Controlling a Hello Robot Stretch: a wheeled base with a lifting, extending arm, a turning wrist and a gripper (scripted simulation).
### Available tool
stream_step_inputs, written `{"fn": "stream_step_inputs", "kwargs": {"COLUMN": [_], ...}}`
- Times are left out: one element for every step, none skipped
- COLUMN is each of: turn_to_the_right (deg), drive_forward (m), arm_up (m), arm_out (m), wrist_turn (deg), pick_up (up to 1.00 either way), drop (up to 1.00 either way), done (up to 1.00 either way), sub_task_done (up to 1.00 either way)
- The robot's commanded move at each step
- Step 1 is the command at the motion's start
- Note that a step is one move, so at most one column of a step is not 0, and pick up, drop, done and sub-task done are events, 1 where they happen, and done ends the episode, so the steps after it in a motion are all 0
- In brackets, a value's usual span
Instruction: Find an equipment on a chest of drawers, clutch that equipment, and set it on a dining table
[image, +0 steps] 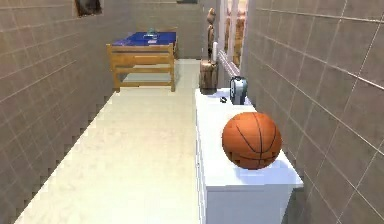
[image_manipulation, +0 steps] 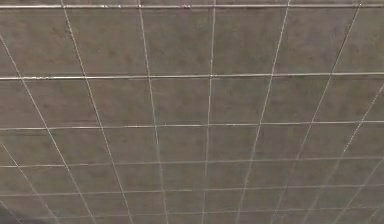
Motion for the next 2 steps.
{"fn": "stream_step_inputs", "kwargs": {"turn_to_the_right": [-45.0, -24.0], "drive_forward": [0.00, 0.00], "arm_up": [0.00, 0.00], "arm_out": [0.00, 0.00], "wrist_turn": [0.0, 0.0], "pick_up": [0.00, 0.00], "drop": [0.00, 0.00], "done": [0.00, 0.00], "sub_task_done": [0.00, 0.00]}}
